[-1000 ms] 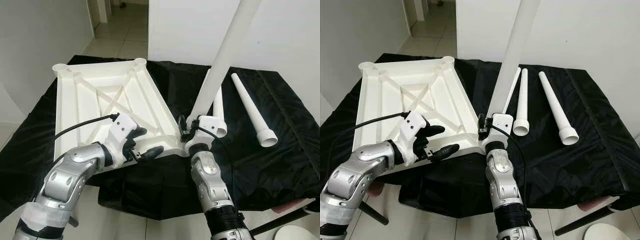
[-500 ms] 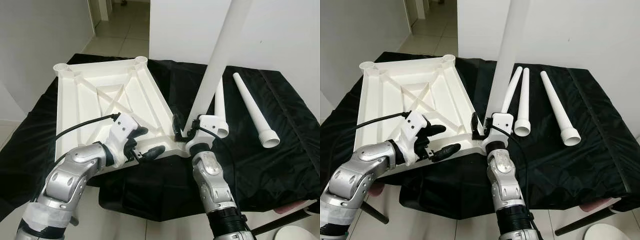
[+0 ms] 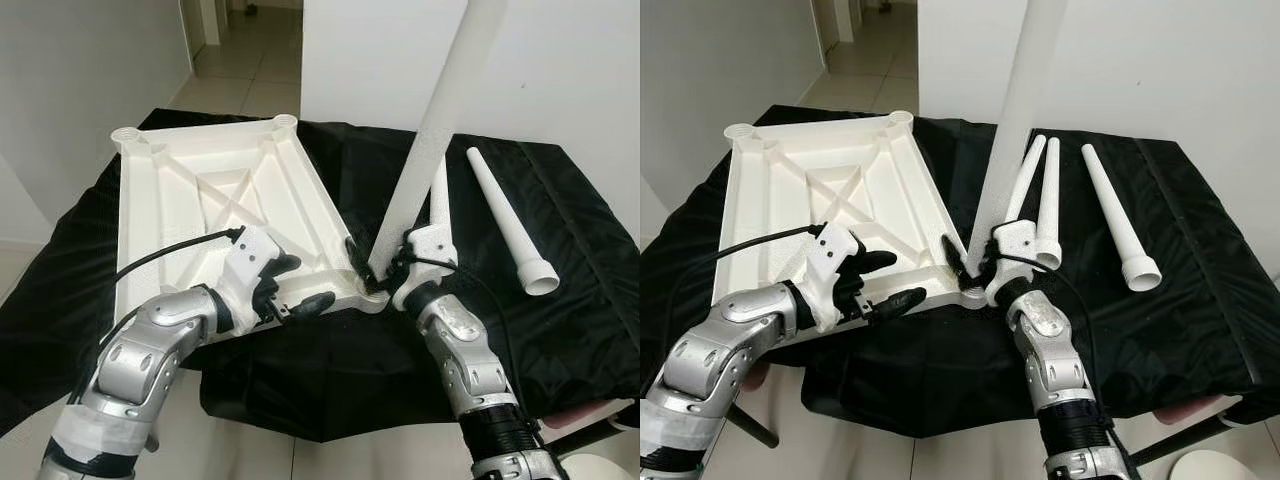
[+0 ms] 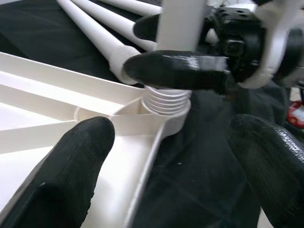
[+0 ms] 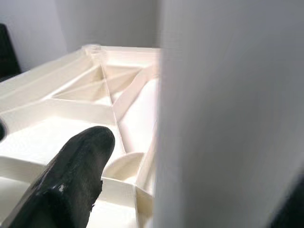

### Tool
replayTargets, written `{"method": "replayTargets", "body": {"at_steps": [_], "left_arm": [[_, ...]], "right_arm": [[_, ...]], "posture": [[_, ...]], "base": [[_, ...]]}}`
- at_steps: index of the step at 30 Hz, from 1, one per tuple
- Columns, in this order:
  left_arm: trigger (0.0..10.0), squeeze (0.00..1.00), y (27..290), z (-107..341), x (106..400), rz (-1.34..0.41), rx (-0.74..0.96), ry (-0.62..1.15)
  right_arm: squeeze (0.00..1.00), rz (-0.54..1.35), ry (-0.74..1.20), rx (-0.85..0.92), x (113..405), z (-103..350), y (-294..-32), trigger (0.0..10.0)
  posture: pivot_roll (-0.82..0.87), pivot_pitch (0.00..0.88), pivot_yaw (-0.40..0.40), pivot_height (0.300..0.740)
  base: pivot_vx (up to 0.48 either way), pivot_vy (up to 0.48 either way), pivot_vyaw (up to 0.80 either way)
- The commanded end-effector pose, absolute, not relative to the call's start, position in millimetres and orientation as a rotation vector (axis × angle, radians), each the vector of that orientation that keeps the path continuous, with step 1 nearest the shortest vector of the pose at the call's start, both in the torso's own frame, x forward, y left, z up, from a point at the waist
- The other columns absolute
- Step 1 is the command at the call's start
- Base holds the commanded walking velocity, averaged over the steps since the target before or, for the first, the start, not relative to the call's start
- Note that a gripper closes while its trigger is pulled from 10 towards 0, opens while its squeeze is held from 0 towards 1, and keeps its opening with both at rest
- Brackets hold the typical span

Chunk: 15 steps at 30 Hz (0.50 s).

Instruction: Building children table

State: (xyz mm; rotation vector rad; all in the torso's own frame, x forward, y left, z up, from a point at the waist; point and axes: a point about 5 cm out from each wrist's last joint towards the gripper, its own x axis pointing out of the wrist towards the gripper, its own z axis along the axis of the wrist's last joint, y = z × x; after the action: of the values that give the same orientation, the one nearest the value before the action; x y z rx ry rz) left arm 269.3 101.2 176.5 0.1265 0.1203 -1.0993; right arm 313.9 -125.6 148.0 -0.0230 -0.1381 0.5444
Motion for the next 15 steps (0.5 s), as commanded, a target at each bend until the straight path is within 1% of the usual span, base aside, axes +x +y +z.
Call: {"method": "replayTargets", "body": {"at_steps": [1,2,9,10,11,14,15], "left_arm": [[10.0,0.0,98.7,174.3,269.0,-1.071,0.124,0.136],[10.0,0.0,95.8,173.5,267.4,-1.076,0.121,0.138],[10.0,0.0,90.9,173.4,265.2,-1.086,0.115,0.139],[10.0,0.0,90.7,173.9,265.3,-1.086,0.116,0.138],[10.0,0.0,91.0,173.9,264.9,-1.087,0.119,0.14],[10.0,0.0,91.2,173.8,264.6,-1.088,0.122,0.141],[10.0,0.0,91.5,173.3,264.1,-1.091,0.124,0.145]], "right_arm": [[0.0,0.594,-0.118,-0.038,317.1,147.6,-128.5,10.0],[0.0,0.63,-0.102,-0.05,319.9,147.1,-132.6,10.0],[0.0,0.719,-0.05,-0.08,327.8,145.3,-141.1,10.0],[0.0,0.722,-0.043,-0.084,329.4,144.7,-142.7,7.8],[0.0,0.727,-0.031,-0.089,330.9,143.2,-145.1,2.5],[0.0,0.731,-0.023,-0.094,331.9,142.1,-146.8,2.5],[0.0,0.724,-0.005,-0.093,333.3,140.0,-149.6,0.0]], "posture": [[0.05,0.006,-0.017,0.74],[0.06,0.007,-0.019,0.74],[0.06,0.011,-0.022,0.74],[0.07,0.014,-0.025,0.74],[0.07,0.015,-0.026,0.74],[0.07,0.015,-0.026,0.74],[0.07,0.016,-0.027,0.74]], "base": [[0.0,0.0,0.0],[0.0,0.0,0.0],[0.0,0.0,0.0],[0.0,0.0,0.0],[0.0,0.0,0.0],[0.0,0.0,0.0],[0.0,0.0,0.0]]}}
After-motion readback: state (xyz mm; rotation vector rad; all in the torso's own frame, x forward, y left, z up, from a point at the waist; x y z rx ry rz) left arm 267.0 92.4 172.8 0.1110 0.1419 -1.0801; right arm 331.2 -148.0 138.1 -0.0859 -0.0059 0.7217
